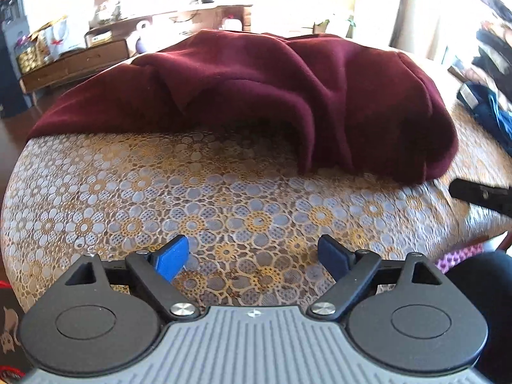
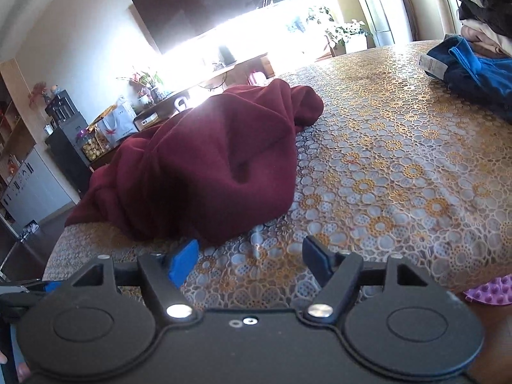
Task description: Fold clothes
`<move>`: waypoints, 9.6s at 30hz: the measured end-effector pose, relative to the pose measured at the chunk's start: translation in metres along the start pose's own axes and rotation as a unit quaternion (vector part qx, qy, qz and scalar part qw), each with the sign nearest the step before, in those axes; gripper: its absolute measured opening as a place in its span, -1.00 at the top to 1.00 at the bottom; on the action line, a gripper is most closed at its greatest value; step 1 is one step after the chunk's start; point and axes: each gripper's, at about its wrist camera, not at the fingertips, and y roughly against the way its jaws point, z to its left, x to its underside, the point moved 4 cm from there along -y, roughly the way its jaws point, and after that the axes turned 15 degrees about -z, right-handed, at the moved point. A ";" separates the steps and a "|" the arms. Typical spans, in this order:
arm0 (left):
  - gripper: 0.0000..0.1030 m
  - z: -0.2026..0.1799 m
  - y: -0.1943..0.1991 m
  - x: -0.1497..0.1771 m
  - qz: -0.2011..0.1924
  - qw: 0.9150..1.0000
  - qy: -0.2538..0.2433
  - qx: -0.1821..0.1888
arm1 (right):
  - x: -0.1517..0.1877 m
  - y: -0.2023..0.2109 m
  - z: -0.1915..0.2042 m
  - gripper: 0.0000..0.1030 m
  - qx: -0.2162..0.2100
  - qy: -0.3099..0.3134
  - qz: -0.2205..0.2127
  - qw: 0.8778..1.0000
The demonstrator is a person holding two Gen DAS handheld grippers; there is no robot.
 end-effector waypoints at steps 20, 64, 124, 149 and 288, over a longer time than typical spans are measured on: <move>-0.70 0.065 -0.073 -0.109 -0.065 0.998 0.025 -0.010 | -0.132 -0.103 0.009 -1.00 0.022 0.135 -0.008 0.991; -0.77 0.061 -0.101 -0.116 -0.024 0.999 -0.022 -0.021 | -0.168 -0.097 -0.119 -1.00 0.149 0.223 0.003 0.963; 0.39 0.000 -0.107 -0.220 -0.109 0.991 -0.040 0.062 | -0.044 -0.052 0.109 -1.00 -0.130 0.370 -0.043 0.919; -0.56 0.008 -0.091 -0.190 -0.085 0.973 -0.148 0.155 | -0.100 -0.073 0.094 -1.00 -0.119 0.341 -0.033 0.932; 0.54 -0.005 0.018 -0.016 -0.145 0.924 -0.330 0.124 | 0.000 0.082 0.064 -1.00 -0.121 0.328 -0.024 0.936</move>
